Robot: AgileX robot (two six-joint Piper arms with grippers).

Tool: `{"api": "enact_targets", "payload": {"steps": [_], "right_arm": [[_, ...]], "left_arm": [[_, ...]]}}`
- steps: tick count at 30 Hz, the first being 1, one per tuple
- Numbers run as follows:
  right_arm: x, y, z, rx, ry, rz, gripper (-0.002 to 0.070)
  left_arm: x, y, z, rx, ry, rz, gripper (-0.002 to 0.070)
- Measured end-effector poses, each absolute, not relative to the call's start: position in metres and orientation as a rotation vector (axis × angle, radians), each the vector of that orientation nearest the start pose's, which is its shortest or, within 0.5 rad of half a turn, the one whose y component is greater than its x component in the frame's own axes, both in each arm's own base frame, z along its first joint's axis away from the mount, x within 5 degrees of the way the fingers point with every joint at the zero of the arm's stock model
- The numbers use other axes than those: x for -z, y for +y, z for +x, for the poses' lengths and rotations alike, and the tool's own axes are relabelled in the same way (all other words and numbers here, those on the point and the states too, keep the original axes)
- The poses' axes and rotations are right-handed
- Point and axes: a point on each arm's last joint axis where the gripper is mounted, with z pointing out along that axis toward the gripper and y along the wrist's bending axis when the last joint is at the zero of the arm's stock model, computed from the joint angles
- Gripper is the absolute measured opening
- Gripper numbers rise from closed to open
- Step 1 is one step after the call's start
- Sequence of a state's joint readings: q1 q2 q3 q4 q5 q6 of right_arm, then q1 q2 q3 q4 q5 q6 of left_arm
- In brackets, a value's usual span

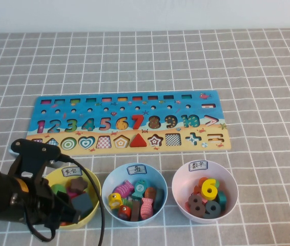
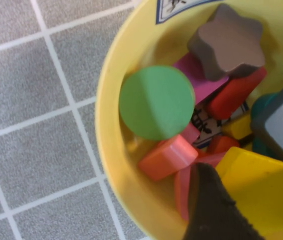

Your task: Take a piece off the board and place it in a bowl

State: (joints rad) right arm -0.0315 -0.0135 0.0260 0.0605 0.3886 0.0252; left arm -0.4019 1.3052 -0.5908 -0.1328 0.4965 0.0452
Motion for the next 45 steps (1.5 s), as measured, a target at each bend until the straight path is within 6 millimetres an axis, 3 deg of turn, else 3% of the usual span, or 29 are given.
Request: {"api": "enact_targets", "payload": {"steps": [2,9,15,18,20,22,25,33,36,41,45], "right_arm": [[-0.17,0.0,0.052,-0.056,1.882,0.09,-0.0017],[-0.17,0.0,0.052,-0.056,1.882,0.09,-0.0017],[-0.17,0.0,0.052,-0.056,1.882,0.09,-0.0017],[-0.17,0.0,0.052,-0.056,1.882,0.09,-0.0017],[-0.17,0.0,0.052,-0.056,1.882,0.09,-0.0017],[-0.17,0.0,0.052,-0.056,1.882,0.09,-0.0017],[-0.17,0.0,0.052,-0.056,1.882,0.09,-0.0017],[-0.17,0.0,0.052,-0.056,1.882,0.09,-0.0017],[-0.17,0.0,0.052,-0.056,1.882,0.09,-0.0017],[-0.17,0.0,0.052,-0.056,1.882,0.09,-0.0017],[-0.17,0.0,0.052,-0.056,1.882,0.09,-0.0017]], "left_arm": [[-0.194,-0.091,0.199,0.226,2.666,0.48,0.0304],[-0.194,-0.091,0.199,0.226,2.663,0.492,0.048],[-0.21,-0.089,0.194,0.242,2.591,0.486,0.0493],[-0.226,-0.085,0.185,0.258,2.523,0.478,0.0411],[-0.24,-0.082,0.177,0.27,2.46,0.474,0.0302],[-0.255,-0.077,0.168,0.275,2.385,0.473,0.0149],[-0.276,-0.07,0.151,0.276,2.269,0.475,0.0041],[-0.321,-0.044,0.093,0.297,1.94,0.435,0.0002],[-0.325,-0.035,0.072,0.31,1.829,0.412,0.0002],[-0.298,-0.026,0.052,0.318,1.745,0.391,0.0001],[-0.266,-0.023,0.048,0.293,1.767,0.405,0.0001]]}}
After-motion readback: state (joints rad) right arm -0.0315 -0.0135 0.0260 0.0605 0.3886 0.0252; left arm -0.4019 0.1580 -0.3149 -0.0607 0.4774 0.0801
